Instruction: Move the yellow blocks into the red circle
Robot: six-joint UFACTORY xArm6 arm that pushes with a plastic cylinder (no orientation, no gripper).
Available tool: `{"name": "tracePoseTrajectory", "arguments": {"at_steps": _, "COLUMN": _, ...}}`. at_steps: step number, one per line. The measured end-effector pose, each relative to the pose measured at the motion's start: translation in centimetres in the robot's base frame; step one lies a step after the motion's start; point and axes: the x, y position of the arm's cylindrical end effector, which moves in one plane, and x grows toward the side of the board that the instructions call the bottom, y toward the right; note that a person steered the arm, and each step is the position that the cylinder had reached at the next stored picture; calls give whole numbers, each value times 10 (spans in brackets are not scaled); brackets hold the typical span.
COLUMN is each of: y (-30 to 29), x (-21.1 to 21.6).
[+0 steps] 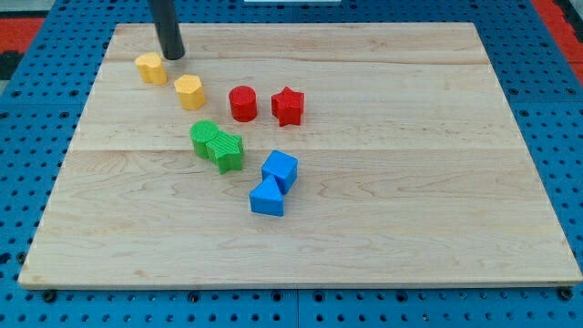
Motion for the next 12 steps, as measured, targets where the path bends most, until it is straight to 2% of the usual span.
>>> {"name": "tracePoseTrajectory", "arguments": {"at_steps": 2, "y": 76, "x": 31}}
{"name": "tracePoseTrajectory", "arguments": {"at_steps": 3, "y": 92, "x": 30}}
{"name": "tracePoseTrajectory", "arguments": {"at_steps": 4, "y": 90, "x": 30}}
{"name": "tracePoseTrajectory", "arguments": {"at_steps": 5, "y": 54, "x": 29}}
{"name": "tracePoseTrajectory", "arguments": {"at_steps": 6, "y": 34, "x": 5}}
{"name": "tracePoseTrajectory", "arguments": {"at_steps": 7, "y": -2, "x": 26}}
{"name": "tracePoseTrajectory", "arguments": {"at_steps": 8, "y": 0, "x": 80}}
{"name": "tracePoseTrajectory", "arguments": {"at_steps": 9, "y": 71, "x": 85}}
{"name": "tracePoseTrajectory", "arguments": {"at_steps": 10, "y": 45, "x": 76}}
{"name": "tracePoseTrajectory", "arguments": {"at_steps": 11, "y": 33, "x": 17}}
{"name": "tracePoseTrajectory", "arguments": {"at_steps": 12, "y": -57, "x": 3}}
